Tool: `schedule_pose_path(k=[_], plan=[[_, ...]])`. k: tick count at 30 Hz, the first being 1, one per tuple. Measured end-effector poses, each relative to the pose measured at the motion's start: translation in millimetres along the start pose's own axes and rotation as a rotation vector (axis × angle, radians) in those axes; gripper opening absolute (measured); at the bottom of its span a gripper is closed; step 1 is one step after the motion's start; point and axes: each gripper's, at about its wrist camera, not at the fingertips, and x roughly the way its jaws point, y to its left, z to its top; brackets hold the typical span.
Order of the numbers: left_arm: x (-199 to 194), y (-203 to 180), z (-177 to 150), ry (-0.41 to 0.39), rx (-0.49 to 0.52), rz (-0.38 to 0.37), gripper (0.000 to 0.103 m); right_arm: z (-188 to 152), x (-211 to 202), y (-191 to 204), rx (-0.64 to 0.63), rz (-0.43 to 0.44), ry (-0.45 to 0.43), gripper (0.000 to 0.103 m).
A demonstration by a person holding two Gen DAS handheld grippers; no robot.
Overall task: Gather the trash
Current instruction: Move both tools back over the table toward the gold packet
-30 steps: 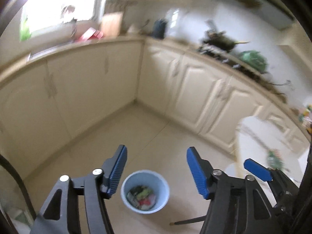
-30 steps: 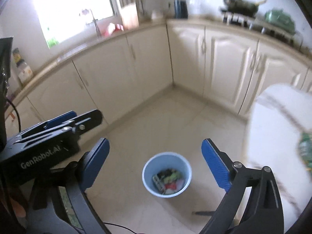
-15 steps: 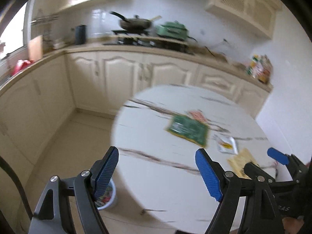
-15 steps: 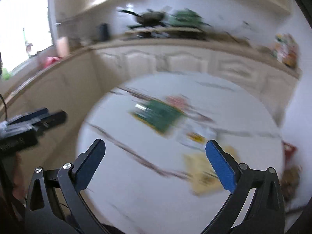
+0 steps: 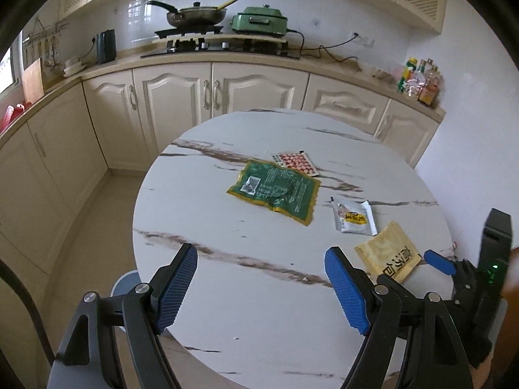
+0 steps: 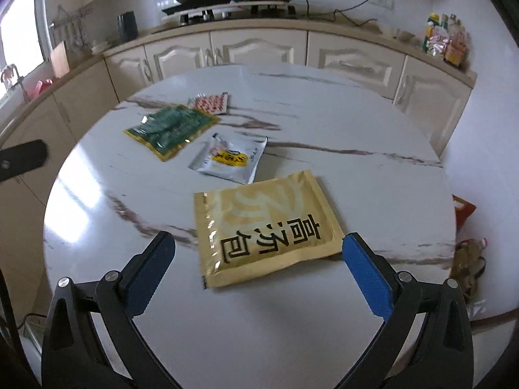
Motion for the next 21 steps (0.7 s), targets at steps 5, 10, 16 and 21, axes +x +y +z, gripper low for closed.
schedule_pose_path(k=[5, 10, 16, 21], plan=[[15.9, 2.6, -3.6, 0.023, 0.003, 0.000, 0.077, 2.7, 15.8, -7.8, -0.043, -0.052, 0.010, 0.103], [37.9, -1.1, 2.1, 0.055, 0.001, -0.001, 0.077, 5.7, 26.9, -10.7, -0.066, 0.025, 0.045, 0.103], [63.4, -20.4, 8.3, 0.098, 0.046, -0.010, 0.077, 11.8, 33.4, -9.6, -0.118, 0.052, 0.083, 0.103], [84.5, -40.9, 11.6, 0.128, 0.069, -0.020, 0.077, 10.3, 32.5, -13.1, -0.146, 0.079, 0.053, 0.102]])
